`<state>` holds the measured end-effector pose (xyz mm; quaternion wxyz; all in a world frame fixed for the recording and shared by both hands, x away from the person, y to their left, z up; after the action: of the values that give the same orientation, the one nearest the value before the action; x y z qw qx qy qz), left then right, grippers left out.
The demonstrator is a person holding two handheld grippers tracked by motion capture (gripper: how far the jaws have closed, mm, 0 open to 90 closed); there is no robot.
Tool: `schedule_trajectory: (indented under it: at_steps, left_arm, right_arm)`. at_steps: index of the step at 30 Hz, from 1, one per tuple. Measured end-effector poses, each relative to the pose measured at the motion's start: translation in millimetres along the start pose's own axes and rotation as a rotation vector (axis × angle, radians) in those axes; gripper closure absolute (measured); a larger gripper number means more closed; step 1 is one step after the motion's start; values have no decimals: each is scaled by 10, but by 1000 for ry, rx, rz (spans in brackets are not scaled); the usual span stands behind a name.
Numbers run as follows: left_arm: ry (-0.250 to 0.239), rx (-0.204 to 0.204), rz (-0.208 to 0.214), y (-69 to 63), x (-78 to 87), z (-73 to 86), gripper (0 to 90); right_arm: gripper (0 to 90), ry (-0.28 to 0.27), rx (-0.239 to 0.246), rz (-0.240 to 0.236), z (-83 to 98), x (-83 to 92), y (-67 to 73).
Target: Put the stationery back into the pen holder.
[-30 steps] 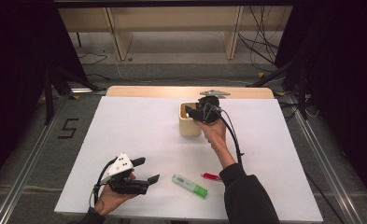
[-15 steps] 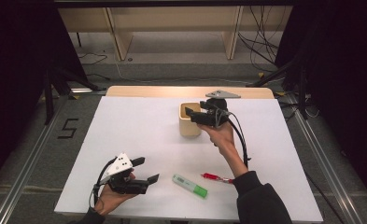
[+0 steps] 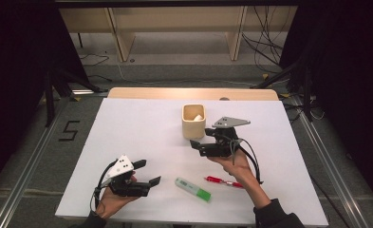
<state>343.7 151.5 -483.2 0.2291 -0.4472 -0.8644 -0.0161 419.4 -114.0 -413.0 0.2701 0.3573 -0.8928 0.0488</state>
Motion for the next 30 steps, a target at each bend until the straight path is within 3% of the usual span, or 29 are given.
schedule_trajectory:
  at_steps: [9, 30]
  left_arm:
    - [1, -1, 5, 2, -1, 5, 157]
    - [-2, 2, 1, 9, 6, -2, 157]
  right_arm:
    - [255, 48, 56, 8, 135, 45, 92]
    - [248, 163, 148, -38, 388, 60, 368]
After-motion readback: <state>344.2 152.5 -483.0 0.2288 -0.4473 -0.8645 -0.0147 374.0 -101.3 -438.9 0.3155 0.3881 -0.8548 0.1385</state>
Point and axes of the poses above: each handheld gripper's, and its own axes: x roughly backward along the jaws, z roughly out of its underside, y roughly to its left, the point moved 4 cm from there along -x, roughly forward along the jaws, and after that the axes turned 5 degrees about z, right-handed, at the moved point
